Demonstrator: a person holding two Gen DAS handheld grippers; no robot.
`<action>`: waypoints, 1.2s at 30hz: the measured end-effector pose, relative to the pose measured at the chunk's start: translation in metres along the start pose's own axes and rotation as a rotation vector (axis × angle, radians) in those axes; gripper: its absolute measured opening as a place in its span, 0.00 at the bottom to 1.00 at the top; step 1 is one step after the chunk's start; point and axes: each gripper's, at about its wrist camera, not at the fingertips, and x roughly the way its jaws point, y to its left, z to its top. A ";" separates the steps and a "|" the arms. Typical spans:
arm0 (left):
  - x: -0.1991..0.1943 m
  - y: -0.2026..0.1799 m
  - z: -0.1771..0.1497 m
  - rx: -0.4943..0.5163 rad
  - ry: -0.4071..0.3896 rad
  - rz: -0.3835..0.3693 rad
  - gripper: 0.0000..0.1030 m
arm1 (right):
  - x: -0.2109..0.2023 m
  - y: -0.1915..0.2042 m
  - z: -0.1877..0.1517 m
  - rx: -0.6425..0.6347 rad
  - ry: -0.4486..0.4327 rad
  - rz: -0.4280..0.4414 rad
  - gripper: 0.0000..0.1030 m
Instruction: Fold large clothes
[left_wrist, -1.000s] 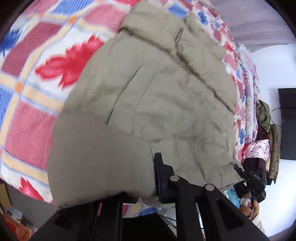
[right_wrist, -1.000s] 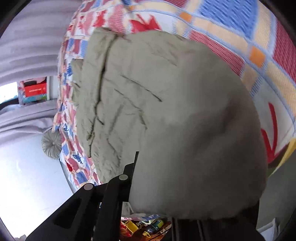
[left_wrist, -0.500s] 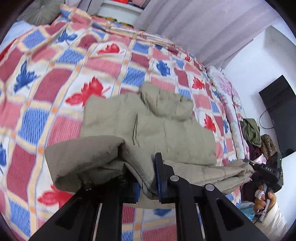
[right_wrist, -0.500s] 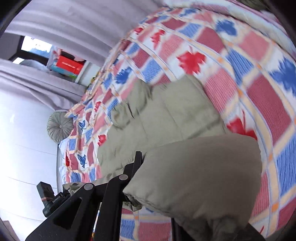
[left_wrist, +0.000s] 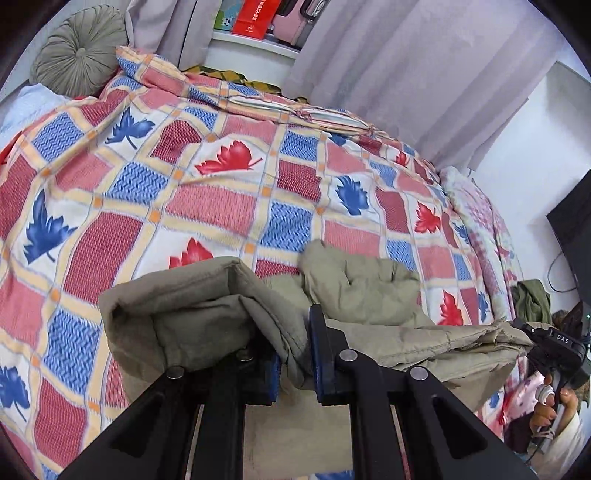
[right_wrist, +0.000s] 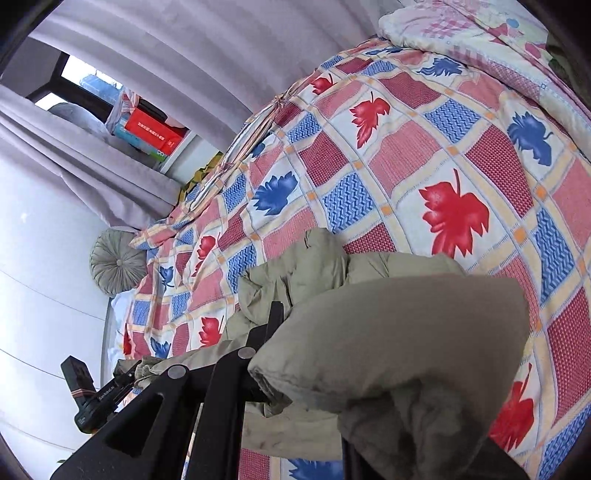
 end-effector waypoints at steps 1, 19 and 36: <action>0.006 -0.001 0.003 0.002 -0.006 0.015 0.14 | 0.007 0.001 0.006 -0.001 -0.003 -0.009 0.09; 0.121 0.020 -0.011 -0.029 0.096 0.210 0.19 | 0.113 -0.050 0.008 0.079 0.070 -0.149 0.15; 0.092 0.004 -0.054 0.145 0.093 0.274 0.86 | 0.091 -0.047 -0.016 -0.016 0.131 -0.180 0.20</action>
